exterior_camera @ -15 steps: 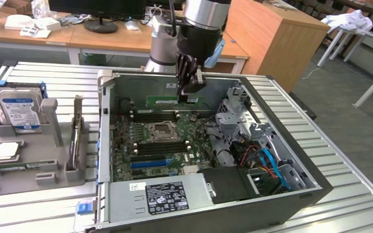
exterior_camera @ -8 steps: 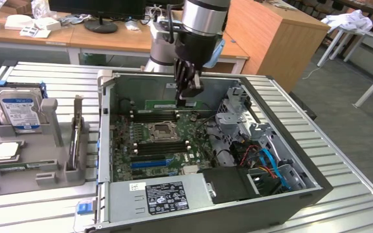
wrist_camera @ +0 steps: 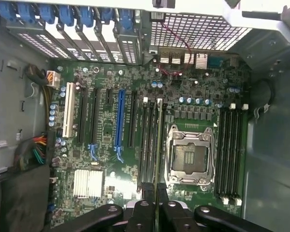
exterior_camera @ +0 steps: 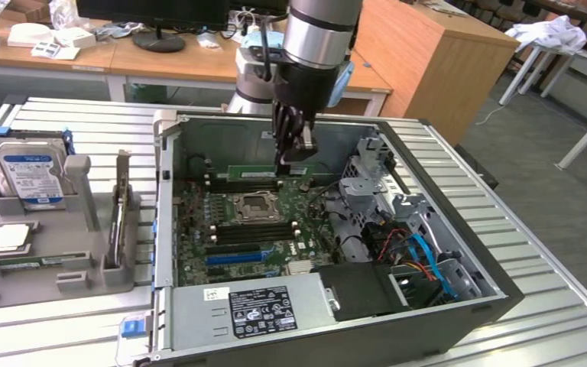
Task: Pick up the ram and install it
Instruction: 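Insert the ram into the slot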
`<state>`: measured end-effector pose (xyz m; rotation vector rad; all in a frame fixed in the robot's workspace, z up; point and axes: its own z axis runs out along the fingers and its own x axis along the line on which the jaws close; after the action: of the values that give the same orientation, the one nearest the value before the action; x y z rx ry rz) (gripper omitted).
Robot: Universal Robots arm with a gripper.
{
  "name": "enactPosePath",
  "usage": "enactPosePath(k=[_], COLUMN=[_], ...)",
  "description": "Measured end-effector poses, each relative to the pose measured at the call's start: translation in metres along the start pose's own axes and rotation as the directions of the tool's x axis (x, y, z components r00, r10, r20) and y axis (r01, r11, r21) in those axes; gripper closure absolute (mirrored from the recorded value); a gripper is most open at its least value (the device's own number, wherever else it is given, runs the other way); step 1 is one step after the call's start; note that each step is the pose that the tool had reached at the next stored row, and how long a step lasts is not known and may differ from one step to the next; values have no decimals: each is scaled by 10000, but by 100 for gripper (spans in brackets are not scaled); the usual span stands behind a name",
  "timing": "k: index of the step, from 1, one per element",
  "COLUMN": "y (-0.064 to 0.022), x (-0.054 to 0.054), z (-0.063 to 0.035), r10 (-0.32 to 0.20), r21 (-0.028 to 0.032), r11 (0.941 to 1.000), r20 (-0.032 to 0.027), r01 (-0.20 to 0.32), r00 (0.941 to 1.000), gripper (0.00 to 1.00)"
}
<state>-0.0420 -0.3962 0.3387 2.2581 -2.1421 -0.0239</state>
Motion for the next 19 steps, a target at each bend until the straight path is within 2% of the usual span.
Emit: enactPosePath(k=[10,19], y=[-6,36], x=[-2,-5], z=[181,346], r10=[40,112], r21=[0,4], r11=[10000,9999], r20=[2,-4], r01=[-40,-112], r00=[10000,9999], gripper=[87,87])
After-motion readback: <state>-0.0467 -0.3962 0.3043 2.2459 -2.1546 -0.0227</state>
